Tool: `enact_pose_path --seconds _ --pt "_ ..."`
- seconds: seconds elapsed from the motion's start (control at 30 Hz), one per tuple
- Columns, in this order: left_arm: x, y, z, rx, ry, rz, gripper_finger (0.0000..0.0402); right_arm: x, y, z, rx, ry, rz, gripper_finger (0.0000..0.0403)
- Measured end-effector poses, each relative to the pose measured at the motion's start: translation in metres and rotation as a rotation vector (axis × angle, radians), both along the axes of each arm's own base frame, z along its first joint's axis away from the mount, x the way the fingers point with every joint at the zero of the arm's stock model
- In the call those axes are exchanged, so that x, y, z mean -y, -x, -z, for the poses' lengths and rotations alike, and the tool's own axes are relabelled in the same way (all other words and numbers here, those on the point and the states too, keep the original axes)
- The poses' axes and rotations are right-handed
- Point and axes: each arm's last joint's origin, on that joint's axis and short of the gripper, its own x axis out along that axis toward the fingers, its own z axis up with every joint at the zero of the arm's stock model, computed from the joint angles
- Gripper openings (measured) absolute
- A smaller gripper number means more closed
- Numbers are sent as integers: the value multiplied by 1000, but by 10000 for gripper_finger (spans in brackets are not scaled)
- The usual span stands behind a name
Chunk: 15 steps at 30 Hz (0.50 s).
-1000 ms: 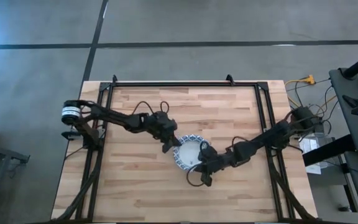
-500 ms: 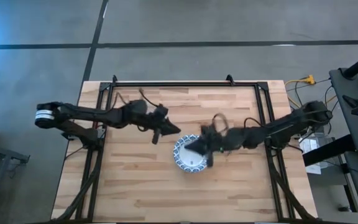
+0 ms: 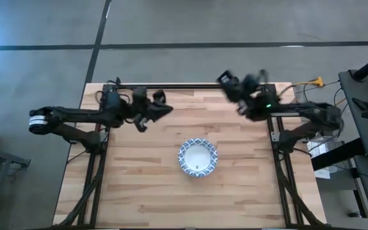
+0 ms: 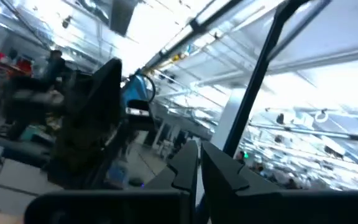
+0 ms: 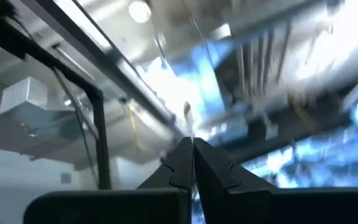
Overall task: Nest bowls inside each other
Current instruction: Return to Home Position
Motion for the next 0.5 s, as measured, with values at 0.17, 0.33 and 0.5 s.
enact_pose_path --seconds 0.17,0.33,0.5 --pt "-9 33 -13 71 -16 -61 6 17 68 -41 123 101 201 9" --pt "-5 88 -7 106 -1 -141 6 2 136 -50 -103 77 341 9" --pt "5 133 21 123 89 -276 6 -36 202 -32 -274 -14 453 9"
